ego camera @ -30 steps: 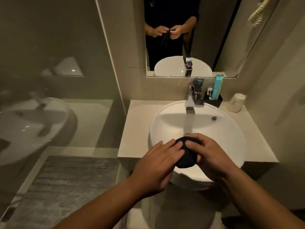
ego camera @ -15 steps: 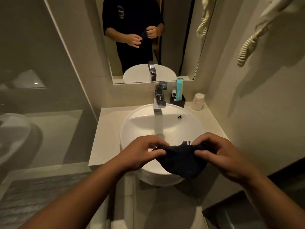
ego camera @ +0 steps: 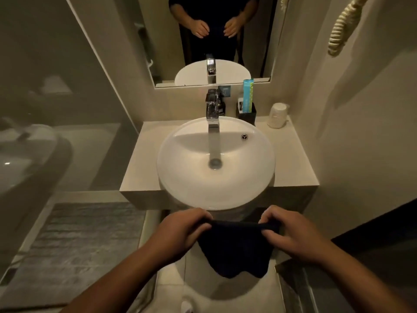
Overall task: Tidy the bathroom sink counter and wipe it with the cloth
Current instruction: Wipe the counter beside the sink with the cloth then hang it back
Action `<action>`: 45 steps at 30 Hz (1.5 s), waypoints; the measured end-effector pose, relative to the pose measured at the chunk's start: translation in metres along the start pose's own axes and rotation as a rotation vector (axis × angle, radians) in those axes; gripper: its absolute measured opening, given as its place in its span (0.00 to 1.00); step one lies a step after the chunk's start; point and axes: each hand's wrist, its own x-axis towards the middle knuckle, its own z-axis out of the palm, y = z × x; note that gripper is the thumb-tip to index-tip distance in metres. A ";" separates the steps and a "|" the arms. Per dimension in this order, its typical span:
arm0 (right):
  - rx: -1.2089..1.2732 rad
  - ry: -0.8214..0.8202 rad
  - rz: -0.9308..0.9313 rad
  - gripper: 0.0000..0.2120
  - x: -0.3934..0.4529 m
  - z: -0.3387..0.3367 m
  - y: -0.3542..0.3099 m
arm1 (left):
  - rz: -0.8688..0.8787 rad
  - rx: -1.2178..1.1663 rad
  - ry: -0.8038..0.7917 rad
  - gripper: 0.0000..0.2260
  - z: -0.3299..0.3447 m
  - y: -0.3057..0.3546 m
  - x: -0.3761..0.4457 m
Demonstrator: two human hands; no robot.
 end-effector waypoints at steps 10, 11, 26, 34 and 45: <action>-0.242 -0.042 0.267 0.07 0.149 0.035 0.064 | -0.346 0.081 -0.163 0.08 0.040 -0.115 0.103; -0.289 -0.063 0.291 0.08 0.159 0.037 0.068 | -0.347 0.111 -0.191 0.09 0.043 -0.120 0.110; -0.611 -0.073 -0.004 0.28 0.130 0.068 0.058 | 0.127 0.371 -0.261 0.22 0.064 -0.101 0.089; -0.731 -0.064 0.046 0.14 0.128 0.080 0.047 | 0.068 0.433 -0.207 0.16 0.072 -0.109 0.083; -0.776 0.003 0.063 0.21 0.111 0.072 0.030 | 0.008 0.511 -0.234 0.28 0.054 -0.093 0.056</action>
